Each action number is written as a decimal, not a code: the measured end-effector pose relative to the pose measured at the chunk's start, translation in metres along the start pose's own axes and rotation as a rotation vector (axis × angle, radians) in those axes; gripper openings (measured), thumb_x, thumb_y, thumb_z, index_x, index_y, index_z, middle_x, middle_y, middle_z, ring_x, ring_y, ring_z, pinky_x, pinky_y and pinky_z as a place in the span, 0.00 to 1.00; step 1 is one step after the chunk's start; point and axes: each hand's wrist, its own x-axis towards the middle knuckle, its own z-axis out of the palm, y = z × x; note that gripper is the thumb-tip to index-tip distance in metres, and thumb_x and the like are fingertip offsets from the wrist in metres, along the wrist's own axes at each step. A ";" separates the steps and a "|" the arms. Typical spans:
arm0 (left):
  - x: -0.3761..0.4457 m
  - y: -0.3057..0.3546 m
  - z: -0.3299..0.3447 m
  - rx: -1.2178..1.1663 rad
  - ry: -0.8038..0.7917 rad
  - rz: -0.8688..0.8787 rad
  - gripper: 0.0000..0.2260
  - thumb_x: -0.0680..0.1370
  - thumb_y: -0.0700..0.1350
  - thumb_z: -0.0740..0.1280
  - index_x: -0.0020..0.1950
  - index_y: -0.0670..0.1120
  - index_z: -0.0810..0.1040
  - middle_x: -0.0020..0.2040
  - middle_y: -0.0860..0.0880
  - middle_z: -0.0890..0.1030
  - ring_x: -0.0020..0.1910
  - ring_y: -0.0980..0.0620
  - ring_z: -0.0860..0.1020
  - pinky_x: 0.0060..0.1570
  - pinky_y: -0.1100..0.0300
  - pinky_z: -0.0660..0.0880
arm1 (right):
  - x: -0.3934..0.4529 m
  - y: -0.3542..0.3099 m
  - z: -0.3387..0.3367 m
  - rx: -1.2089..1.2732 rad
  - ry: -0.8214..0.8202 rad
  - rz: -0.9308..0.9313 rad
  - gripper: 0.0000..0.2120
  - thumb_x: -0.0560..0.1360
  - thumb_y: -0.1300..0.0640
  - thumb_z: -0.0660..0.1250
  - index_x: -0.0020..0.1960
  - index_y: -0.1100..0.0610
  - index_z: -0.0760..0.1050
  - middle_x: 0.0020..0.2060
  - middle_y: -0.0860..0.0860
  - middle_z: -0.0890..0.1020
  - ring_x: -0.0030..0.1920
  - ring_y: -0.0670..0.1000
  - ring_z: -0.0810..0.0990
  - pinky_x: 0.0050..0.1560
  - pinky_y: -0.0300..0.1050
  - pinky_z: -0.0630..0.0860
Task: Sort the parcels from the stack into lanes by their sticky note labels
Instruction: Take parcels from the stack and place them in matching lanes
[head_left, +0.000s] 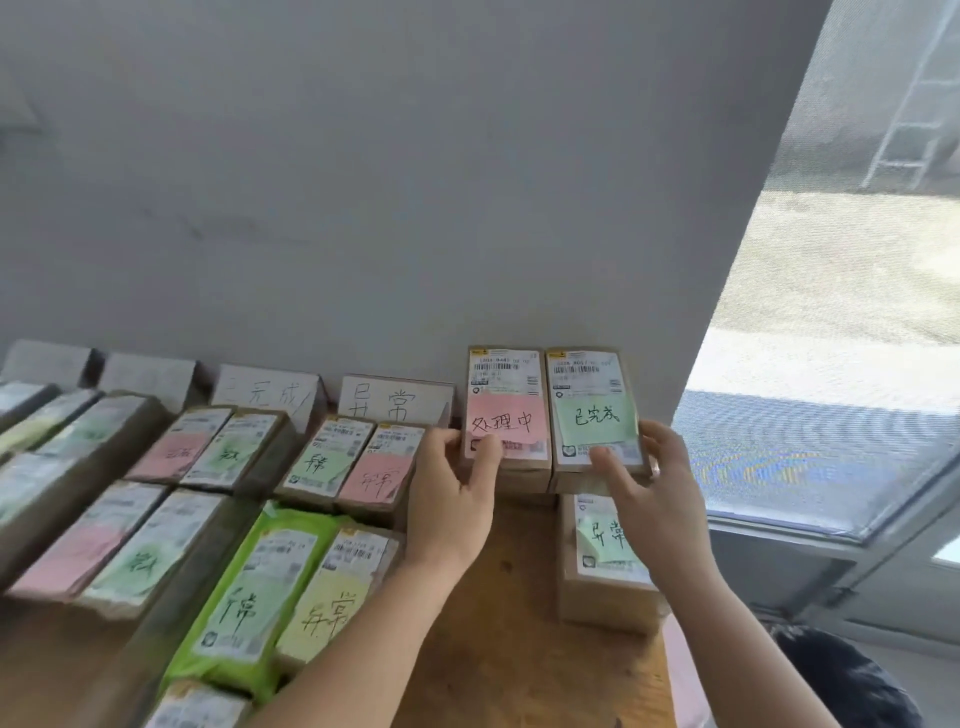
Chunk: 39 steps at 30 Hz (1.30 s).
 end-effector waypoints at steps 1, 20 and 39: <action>-0.009 0.003 -0.007 -0.027 0.006 0.008 0.22 0.73 0.66 0.57 0.55 0.50 0.70 0.48 0.55 0.78 0.47 0.63 0.76 0.43 0.71 0.72 | -0.007 -0.002 -0.001 0.024 0.001 -0.011 0.23 0.69 0.44 0.71 0.61 0.45 0.68 0.52 0.39 0.79 0.51 0.47 0.80 0.49 0.51 0.76; -0.119 -0.014 -0.146 -0.086 0.170 -0.050 0.10 0.79 0.52 0.63 0.60 0.57 0.69 0.53 0.61 0.77 0.51 0.67 0.75 0.41 0.73 0.73 | -0.150 -0.054 0.036 0.145 -0.121 -0.141 0.18 0.72 0.50 0.71 0.59 0.43 0.69 0.47 0.30 0.78 0.51 0.42 0.80 0.44 0.43 0.75; -0.233 -0.097 -0.402 -0.161 0.293 -0.124 0.09 0.78 0.51 0.65 0.58 0.61 0.72 0.52 0.62 0.78 0.52 0.64 0.76 0.44 0.68 0.73 | -0.379 -0.132 0.174 0.250 -0.302 -0.087 0.10 0.78 0.51 0.63 0.58 0.42 0.69 0.50 0.39 0.80 0.46 0.41 0.81 0.37 0.39 0.79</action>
